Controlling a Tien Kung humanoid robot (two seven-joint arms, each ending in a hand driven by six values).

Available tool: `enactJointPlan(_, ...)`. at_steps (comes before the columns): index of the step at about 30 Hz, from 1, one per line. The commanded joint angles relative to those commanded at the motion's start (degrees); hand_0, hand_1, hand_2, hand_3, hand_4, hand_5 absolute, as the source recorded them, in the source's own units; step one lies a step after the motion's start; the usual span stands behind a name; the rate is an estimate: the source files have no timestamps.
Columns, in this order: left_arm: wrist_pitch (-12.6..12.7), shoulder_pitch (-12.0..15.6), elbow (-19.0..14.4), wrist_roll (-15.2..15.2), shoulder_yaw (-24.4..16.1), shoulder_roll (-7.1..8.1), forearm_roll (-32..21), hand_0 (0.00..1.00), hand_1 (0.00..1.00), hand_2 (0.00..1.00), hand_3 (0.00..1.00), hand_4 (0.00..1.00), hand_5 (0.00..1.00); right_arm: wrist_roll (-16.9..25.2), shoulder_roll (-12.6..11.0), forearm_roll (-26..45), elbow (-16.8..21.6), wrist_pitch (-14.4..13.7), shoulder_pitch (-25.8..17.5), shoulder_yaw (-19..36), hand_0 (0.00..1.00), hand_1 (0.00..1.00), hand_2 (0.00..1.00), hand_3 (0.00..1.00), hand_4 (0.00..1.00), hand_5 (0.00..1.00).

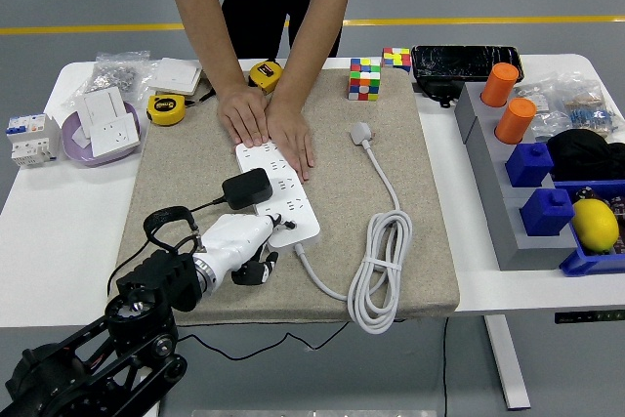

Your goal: Pick up the plug,place it near the board,insert it into the board,press the button

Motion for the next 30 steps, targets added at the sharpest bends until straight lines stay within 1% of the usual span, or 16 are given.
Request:
enactJointPlan(5, 0.47, 0.57, -1.68, -0.20, -0.90, 0.18, 0.00, 0.150, 0.050, 0.155, 0.771, 0.453, 0.029, 0.24, -0.03, 0.72, 0.00, -0.09, 0.32, -0.68, 0.805, 0.710, 0.716, 0.758, 0.998, 0.996)
enactJointPlan(6, 0.70, 0.77, -2.32, -0.34, -1.22, 0.24, 0.00, 0.161, 0.045, 0.153, 0.710, 0.436, 0.051, 0.29, -0.06, 0.87, 0.00, -0.12, 0.37, -0.80, 0.806, 0.710, 0.717, 0.758, 0.998, 0.995)
enactJointPlan(7, 1.09, 1.08, -3.57, -0.59, -1.70, 0.31, 0.00, 0.161, 0.045, 0.153, 0.710, 0.436, 0.051, 0.34, -0.10, 1.02, 0.00, -0.15, 0.42, -0.91, 0.806, 0.710, 0.717, 0.758, 0.998, 0.995)
enactJointPlan(9, 2.22, 1.83, -5.77, -1.44, -2.95, 0.20, 0.00, 0.161, 0.045, 0.153, 0.710, 0.436, 0.051, 0.20, -0.14, 0.76, 0.00, -0.14, 0.36, -0.70, 0.806, 0.710, 0.717, 0.758, 0.998, 0.995)
enactJointPlan(11, 5.48, 3.21, -8.35, -3.15, -5.00, -0.10, 0.00, 0.161, 0.045, 0.153, 0.710, 0.436, 0.051, -0.07, -0.12, 0.04, 0.00, -0.10, 0.15, -0.02, 0.806, 0.710, 0.717, 0.758, 0.998, 0.995)
enactJointPlan(12, 6.72, 3.62, -9.03, -3.67, -5.57, -0.18, 0.00, 0.261, 0.076, 0.124, 0.541, 0.887, 0.345, -0.13, -0.11, -0.12, 0.00, -0.08, 0.09, 0.12, 0.806, 0.711, 0.716, 0.758, 0.998, 0.995)
enactJointPlan(14, 10.65, 5.05, -10.51, -6.48, -7.29, -0.32, 0.00, 0.261, 0.076, 0.124, 0.541, 0.887, 0.345, -0.26, -0.05, -0.42, 0.00, -0.05, -0.03, 0.34, 0.806, 0.711, 0.716, 0.758, 0.998, 0.995)
enactJointPlan(17, 18.10, 7.81, -11.67, -13.74, -10.77, -0.64, -3.30, 0.261, 0.076, 0.124, 0.541, 0.887, 0.345, -0.21, 0.08, -0.30, 0.00, -0.05, -0.03, 0.20, 0.806, 0.711, 0.716, 0.758, 0.998, 0.995)
enactJointPlan(18, 20.34, 8.93, -11.63, -15.86, -12.54, -1.03, -5.37, 0.811, 0.671, 0.620, 0.611, 0.934, 0.398, -0.13, 0.15, -0.13, 0.00, -0.07, -0.01, 0.01, 0.805, 0.710, 0.716, 0.758, 0.998, 0.994)
enactJointPlan(21, 27.18, 10.94, -9.67, -23.18, -17.39, -1.60, -12.75, 0.811, 0.671, 0.620, 0.611, 0.934, 0.398, -0.10, 0.30, -0.07, 0.00, -0.10, 0.06, -0.17, 0.805, 0.710, 0.716, 0.758, 0.998, 0.994)
enactJointPlan(22, 27.82, 11.20, -8.93, -25.41, -18.07, -1.63, -14.98, 0.811, 0.671, 0.620, 0.611, 0.934, 0.398, -0.11, 0.32, -0.10, 0.00, -0.11, 0.10, -0.17, 0.805, 0.710, 0.716, 0.758, 0.998, 0.994)
enactJointPlan(23, 27.70, 11.65, -8.35, -27.65, -18.45, -1.62, -17.59, 0.811, 0.671, 0.620, 0.611, 0.934, 0.398, -0.09, 0.29, -0.01, 0.00, -0.15, 0.19, -0.31, 0.805, 0.710, 0.716, 0.758, 0.998, 0.994)
enactJointPlan(24, 27.37, 11.97, -8.16, -29.30, -18.58, -1.63, -19.82, 0.979, 0.998, 0.998, 0.947, 0.998, 0.520, -0.07, 0.26, 0.08, 0.00, -0.17, 0.25, -0.41, 0.806, 0.710, 0.716, 0.758, 0.998, 0.994)
enactJointPlan(26, 26.20, 12.64, -8.30, -31.53, -18.57, -1.77, -24.67, 0.979, 0.998, 0.998, 0.947, 0.998, 0.520, -0.10, 0.20, 0.10, 0.00, -0.20, 0.31, -0.47, 0.806, 0.710, 0.716, 0.758, 0.998, 0.994)
enactJointPlan(29, 24.96, 13.16, -8.38, -32.26, -18.93, -1.84, -32.11, 0.979, 0.998, 0.998, 0.947, 0.998, 0.520, -0.22, 0.09, -0.12, 0.00, -0.18, 0.36, -0.39, 0.806, 0.710, 0.716, 0.758, 0.998, 0.994)
enactJointPlan(30, 24.53, 13.32, -8.29, -31.88, -18.98, -1.74, -34.35, 0.946, 0.998, 0.998, 0.998, 0.998, 0.493, -0.25, 0.02, -0.17, 0.00, -0.17, 0.39, -0.42, 0.805, 0.710, 0.716, 0.758, 0.998, 0.993)
